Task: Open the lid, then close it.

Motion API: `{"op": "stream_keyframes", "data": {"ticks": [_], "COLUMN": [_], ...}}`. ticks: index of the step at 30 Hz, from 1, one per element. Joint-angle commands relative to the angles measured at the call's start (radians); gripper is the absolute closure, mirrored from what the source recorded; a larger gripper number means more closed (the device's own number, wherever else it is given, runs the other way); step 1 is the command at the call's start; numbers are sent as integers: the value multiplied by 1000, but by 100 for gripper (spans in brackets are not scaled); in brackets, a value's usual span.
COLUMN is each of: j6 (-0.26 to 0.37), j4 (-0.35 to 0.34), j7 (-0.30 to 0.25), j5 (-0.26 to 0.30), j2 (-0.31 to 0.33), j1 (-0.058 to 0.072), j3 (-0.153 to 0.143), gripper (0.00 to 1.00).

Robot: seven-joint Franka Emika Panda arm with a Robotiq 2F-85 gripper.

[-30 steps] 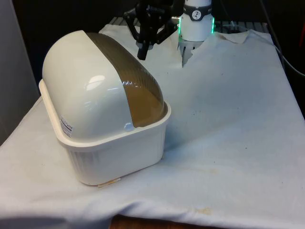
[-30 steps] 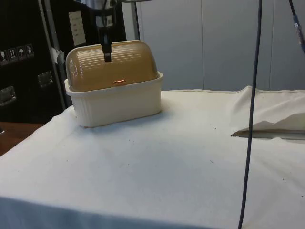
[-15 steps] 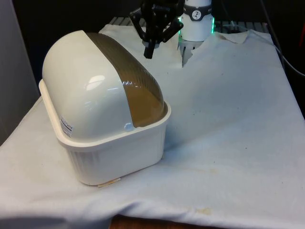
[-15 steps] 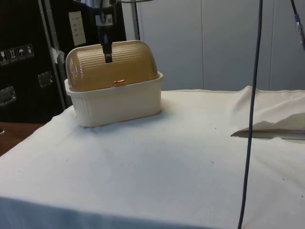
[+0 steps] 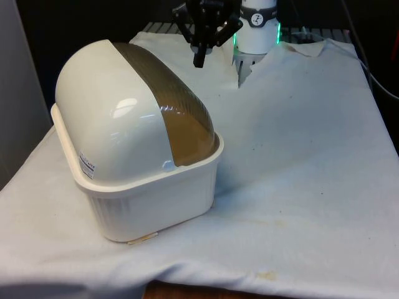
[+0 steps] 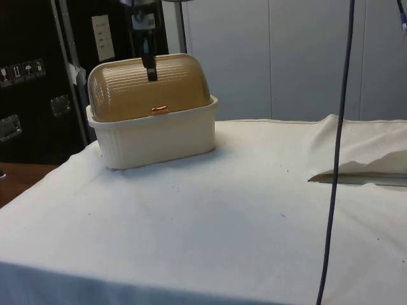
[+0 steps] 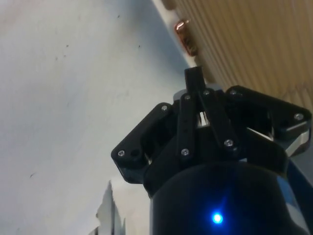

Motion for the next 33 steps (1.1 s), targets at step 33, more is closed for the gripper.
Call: {"op": "stream_keyframes", "data": {"ticks": [33], "j6": [-81], "j4": [-129], "j7": [-3], "j5": [220], "j2": [-117], "j1": [0], "j3": [19], "gripper": [100]}}
